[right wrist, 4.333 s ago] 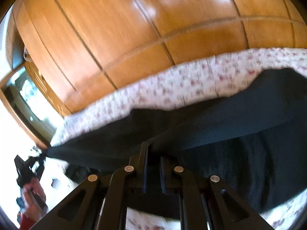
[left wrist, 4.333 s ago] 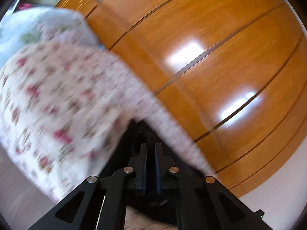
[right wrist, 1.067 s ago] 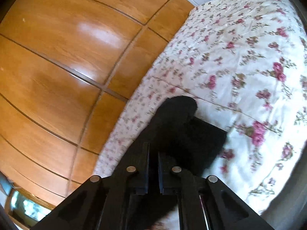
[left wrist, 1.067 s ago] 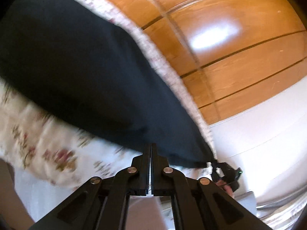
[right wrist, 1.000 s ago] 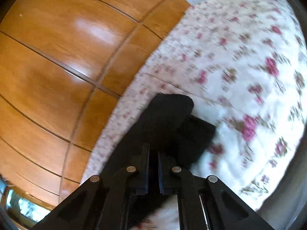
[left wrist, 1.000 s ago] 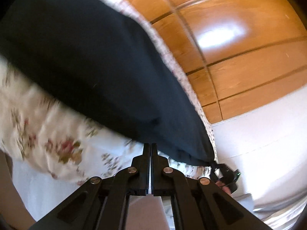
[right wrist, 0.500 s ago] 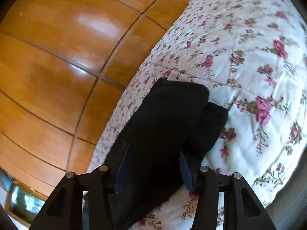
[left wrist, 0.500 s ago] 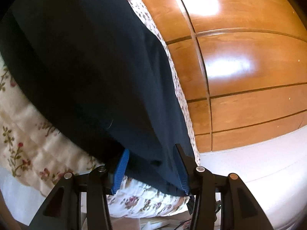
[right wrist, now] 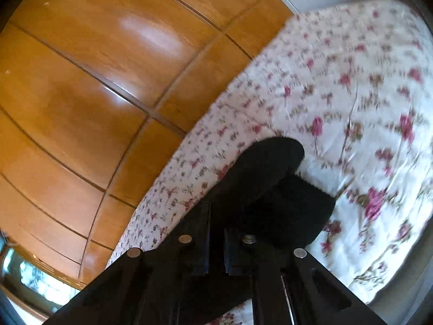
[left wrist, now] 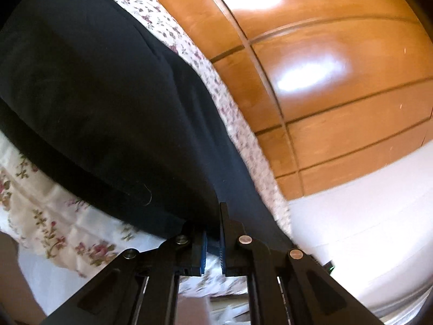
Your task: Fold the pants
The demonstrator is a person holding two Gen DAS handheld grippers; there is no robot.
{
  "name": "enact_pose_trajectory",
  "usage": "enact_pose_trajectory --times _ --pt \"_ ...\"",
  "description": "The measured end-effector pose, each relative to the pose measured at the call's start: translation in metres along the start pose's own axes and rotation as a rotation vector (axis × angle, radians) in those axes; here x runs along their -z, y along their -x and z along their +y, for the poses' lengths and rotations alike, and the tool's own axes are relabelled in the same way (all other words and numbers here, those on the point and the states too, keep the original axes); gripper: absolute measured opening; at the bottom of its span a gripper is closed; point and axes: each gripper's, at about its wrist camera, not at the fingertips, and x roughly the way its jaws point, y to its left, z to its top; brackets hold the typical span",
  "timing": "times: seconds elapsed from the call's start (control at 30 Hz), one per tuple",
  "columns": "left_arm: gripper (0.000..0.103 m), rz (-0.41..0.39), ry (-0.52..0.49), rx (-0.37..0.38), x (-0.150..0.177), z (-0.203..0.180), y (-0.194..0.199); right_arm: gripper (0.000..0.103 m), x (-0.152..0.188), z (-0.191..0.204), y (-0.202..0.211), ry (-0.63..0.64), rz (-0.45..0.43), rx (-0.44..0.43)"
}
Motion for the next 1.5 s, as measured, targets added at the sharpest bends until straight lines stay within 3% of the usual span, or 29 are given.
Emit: enact_pose_trajectory --times 0.13,0.27,0.33,0.43,0.6,0.73,0.8,0.87,1.0,1.1,1.27,1.37,1.5 --pt "0.006 0.053 0.031 -0.079 0.018 0.026 -0.024 0.007 0.018 -0.021 -0.012 0.031 0.057 0.107" --pt "0.009 0.036 0.018 -0.057 0.019 0.03 -0.025 0.007 0.028 -0.048 -0.018 -0.072 0.063 0.072" --pt "0.011 0.036 -0.013 -0.062 0.018 0.024 -0.025 0.007 0.028 -0.043 -0.018 -0.04 0.062 0.094" --pt "0.022 0.055 -0.036 -0.051 0.022 0.018 -0.02 0.012 0.027 -0.03 -0.014 0.032 0.056 0.138" --pt "0.027 0.085 -0.038 0.016 0.026 0.012 -0.005 0.019 0.029 -0.022 0.004 0.063 -0.001 0.198" --pt "0.027 0.106 -0.114 0.095 0.031 0.001 0.016 0.02 0.028 -0.014 0.03 0.085 -0.134 0.281" --pt "0.027 0.077 -0.174 0.1 0.033 -0.011 0.028 0.022 0.025 -0.001 0.039 0.133 -0.19 0.269" --pt "0.027 0.047 -0.218 0.094 0.031 -0.02 0.031 0.023 0.021 0.013 0.035 0.185 -0.177 0.229" --pt "0.027 0.01 -0.333 -0.007 0.018 -0.035 0.029 0.023 0.023 0.054 -0.006 0.329 -0.018 0.133" --pt "0.027 -0.018 -0.35 -0.091 -0.007 -0.035 0.02 0.023 0.041 0.092 -0.048 0.5 0.106 0.142" --pt "0.027 -0.081 -0.341 -0.244 -0.058 -0.014 0.014 0.023 0.067 0.122 -0.102 0.628 0.242 0.155" --pt "0.027 -0.095 -0.326 -0.298 -0.085 0.002 0.012 0.022 0.078 0.12 -0.128 0.636 0.292 0.19" --pt "0.027 -0.147 -0.261 -0.425 -0.115 0.041 0.017 0.017 0.077 0.114 -0.14 0.648 0.232 0.233"
